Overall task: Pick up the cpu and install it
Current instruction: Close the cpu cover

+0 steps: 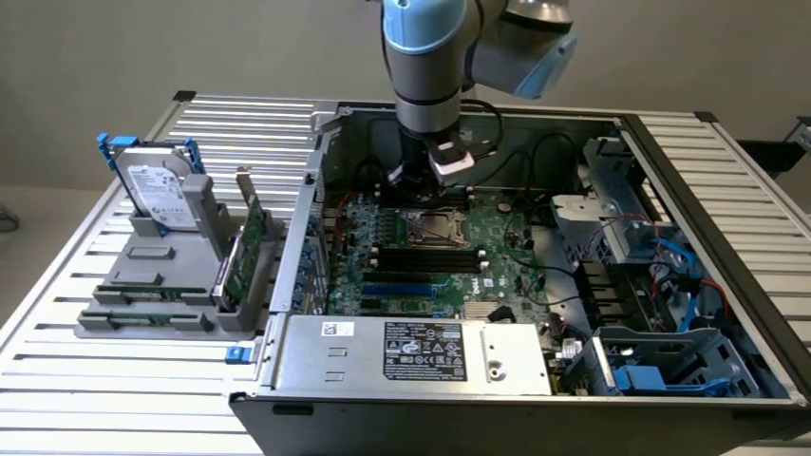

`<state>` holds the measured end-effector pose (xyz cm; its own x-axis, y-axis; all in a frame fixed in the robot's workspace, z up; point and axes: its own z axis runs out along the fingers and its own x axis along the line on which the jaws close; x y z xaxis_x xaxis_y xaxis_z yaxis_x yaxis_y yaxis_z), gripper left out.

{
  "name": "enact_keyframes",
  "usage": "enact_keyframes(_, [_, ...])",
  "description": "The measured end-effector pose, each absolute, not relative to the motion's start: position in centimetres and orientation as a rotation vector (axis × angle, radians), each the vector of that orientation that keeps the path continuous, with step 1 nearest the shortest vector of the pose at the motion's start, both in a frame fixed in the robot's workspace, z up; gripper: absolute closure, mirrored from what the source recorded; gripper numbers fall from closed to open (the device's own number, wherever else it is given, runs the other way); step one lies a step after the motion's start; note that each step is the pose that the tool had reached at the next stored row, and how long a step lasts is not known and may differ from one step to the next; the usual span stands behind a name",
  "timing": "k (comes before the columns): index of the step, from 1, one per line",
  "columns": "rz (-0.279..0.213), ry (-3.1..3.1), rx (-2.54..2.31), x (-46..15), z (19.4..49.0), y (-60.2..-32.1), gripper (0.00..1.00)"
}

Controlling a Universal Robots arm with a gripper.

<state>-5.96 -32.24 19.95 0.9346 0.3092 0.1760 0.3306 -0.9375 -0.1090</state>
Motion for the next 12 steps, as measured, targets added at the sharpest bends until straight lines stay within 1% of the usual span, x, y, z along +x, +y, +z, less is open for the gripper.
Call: enact_keyframes(12, [-0.234, -0.494, -2.965, -5.59, 19.91, -32.2, 0.89])
